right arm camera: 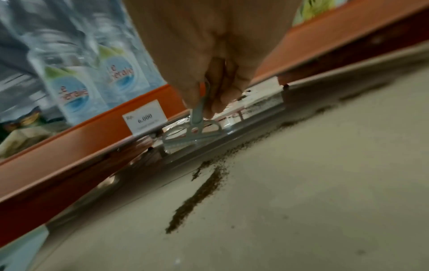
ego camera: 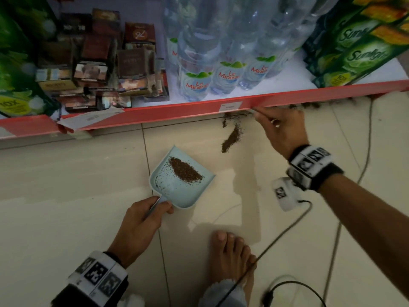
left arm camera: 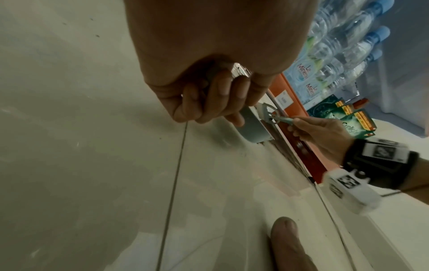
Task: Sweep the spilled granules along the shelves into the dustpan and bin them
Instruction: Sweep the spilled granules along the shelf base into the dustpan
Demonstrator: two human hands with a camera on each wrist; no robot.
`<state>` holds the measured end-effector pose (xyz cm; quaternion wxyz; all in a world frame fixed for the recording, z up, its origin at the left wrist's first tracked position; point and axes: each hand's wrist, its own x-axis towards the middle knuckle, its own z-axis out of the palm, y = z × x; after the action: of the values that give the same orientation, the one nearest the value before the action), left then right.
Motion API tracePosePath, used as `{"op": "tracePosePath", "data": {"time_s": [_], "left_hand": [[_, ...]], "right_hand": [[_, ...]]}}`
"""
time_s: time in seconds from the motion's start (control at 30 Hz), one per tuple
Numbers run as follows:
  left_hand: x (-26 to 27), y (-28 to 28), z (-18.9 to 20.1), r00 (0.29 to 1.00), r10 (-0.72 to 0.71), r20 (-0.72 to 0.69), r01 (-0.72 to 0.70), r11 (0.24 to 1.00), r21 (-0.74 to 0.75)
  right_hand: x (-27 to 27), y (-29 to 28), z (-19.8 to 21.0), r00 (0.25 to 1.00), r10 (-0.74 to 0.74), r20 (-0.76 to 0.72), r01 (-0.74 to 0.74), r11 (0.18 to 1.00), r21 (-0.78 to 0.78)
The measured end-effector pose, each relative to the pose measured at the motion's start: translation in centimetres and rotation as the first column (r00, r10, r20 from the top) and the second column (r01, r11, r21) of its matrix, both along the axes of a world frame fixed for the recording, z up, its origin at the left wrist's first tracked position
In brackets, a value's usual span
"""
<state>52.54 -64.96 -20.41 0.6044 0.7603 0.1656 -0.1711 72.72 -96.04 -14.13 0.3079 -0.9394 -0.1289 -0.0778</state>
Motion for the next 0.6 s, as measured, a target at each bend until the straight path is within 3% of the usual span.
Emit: {"op": "tracePosePath", "data": {"time_s": [0.27,0.37,0.47,0.6], "left_hand": [[1.6,-0.8,1.9,0.999,-0.019,0.031,0.021,0.998,-0.053],[1.4,-0.7,1.8,0.999,-0.034,0.035,0.036,0.998,-0.042],[1.1,-0.4,1.7,0.997,-0.064,0.032,0.066,0.997,-0.044],[1.8,-0.2,1.1,0.997,-0.07,0.021,0.071,0.997,-0.04]], "right_hand": [[-1.3,0.0,-2.5,0.981,-0.181,0.063,0.184,0.982,-0.041],[-1.7,-1.1,-2.2,0.994,-0.102,0.04,0.107,0.986,-0.129],[-2.8,-2.9,-1.3,0.993,0.01,0.115,0.013,0.981,-0.196],[-3.2,-3.1,-0.2,0.982,-0.051,0.181,0.079,0.986,-0.148]]}}
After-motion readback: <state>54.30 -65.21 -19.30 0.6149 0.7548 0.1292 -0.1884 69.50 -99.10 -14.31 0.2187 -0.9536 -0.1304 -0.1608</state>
